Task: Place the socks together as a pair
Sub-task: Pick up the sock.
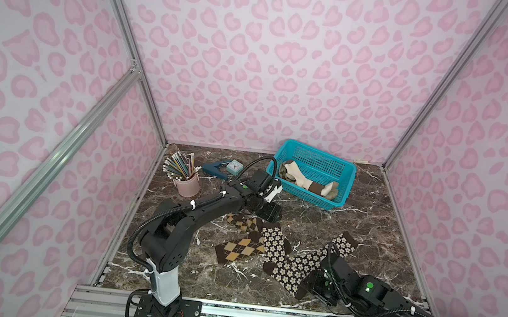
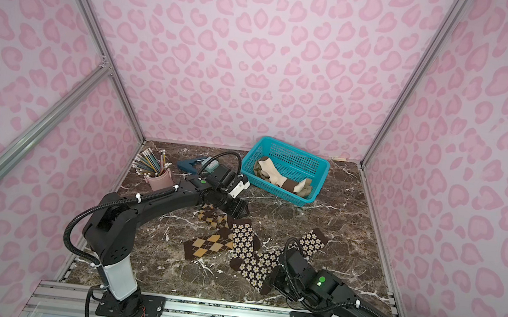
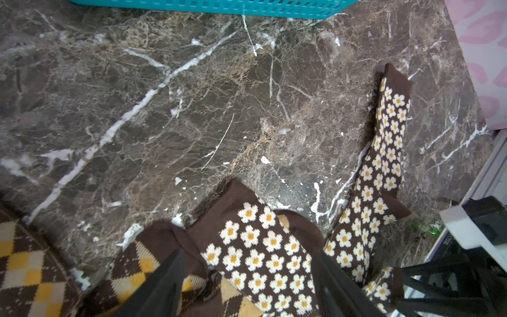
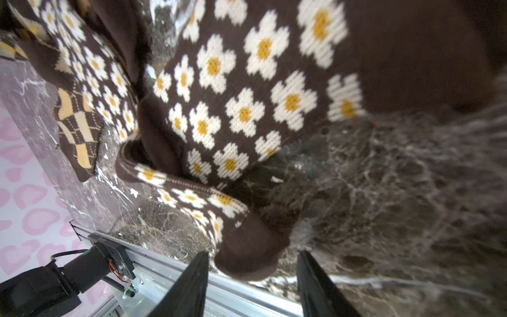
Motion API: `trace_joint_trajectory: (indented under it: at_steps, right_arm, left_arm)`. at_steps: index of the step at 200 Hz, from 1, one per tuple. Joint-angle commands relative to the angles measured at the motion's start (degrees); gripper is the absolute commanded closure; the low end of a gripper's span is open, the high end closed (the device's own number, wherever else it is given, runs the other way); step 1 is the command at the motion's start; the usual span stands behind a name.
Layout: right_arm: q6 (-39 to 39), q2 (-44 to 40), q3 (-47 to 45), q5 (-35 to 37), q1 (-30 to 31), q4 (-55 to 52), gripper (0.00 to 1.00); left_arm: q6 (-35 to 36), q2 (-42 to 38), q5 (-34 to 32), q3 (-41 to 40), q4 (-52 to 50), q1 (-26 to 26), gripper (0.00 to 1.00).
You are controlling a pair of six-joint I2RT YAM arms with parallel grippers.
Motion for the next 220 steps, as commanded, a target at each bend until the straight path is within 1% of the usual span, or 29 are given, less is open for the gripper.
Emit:
trace_joint_trajectory:
  at_steps: [1,14,26,36,48,61,76,84,105,115,143,162,186,220]
  right_arm:
    - [-2.68,0.49,-0.38,-1.98,-1.30,4.02,0.50]
    - [-4.00,1.99,-0.30,-2.99,-1.35,5.98,0.52]
    - [-4.94,4.02,-0.30,-4.04,-1.35,7.70,0.57]
    - [-5.73,5.93,-0.14,-4.92,-1.35,9.07,0.63]
    - [-6.61,7.70,0.63,-5.70,-1.35,9.19,0.75]
    - [-7.70,8.31,2.28,-5.86,-1.75,7.31,0.86]
    - [-8.18,6.84,4.62,-6.50,-2.42,4.57,0.94]
    - [-7.92,5.12,6.24,-6.21,-2.48,2.81,0.96]
    - [-7.35,0.05,11.68,-4.23,-2.98,-3.42,0.98]
    - [-8.16,-1.68,14.86,-3.88,-4.26,-7.36,0.99]
    - [-14.31,-2.53,24.78,-4.85,-9.43,-18.09,0.99]
    - [-19.63,-0.71,32.02,-4.93,-13.83,-23.89,0.99]
    - [-26.36,3.70,41.88,-4.45,-19.20,-29.92,0.99]
    - [-37.81,11.81,56.48,-0.65,-26.97,-39.07,0.99]
  left_arm:
    - [-0.15,-1.31,1.11,-0.10,3.90,0.26,0.25]
    - [-0.71,-2.14,1.61,-2.04,4.38,0.35,0.25]
    - [-1.18,-2.89,1.92,-2.77,4.87,0.48,0.25]
    - [-1.51,-3.51,2.00,-3.41,5.04,0.51,0.25]
    - [-1.84,-4.30,2.01,-4.26,5.27,0.66,0.26]
    - [-2.11,-5.26,1.99,-5.14,5.33,0.92,0.26]
    - [-2.37,-6.57,1.80,-5.87,5.01,1.21,0.27]
    - [-2.59,-7.25,1.67,-6.15,4.81,1.31,0.28]
    - [-2.58,-8.96,1.23,-6.23,4.17,1.49,0.28]
    - [-2.64,-9.75,1.11,-6.17,3.78,1.58,0.28]
    - [-2.65,-11.34,1.18,-6.17,3.20,1.76,0.28]
    - [-2.65,-11.77,1.40,-6.34,3.14,1.93,0.28]
    - [-2.56,-11.83,1.66,-6.60,3.28,1.93,0.29]
    - [-2.83,-12.59,1.58,-7.04,3.64,1.96,0.29]
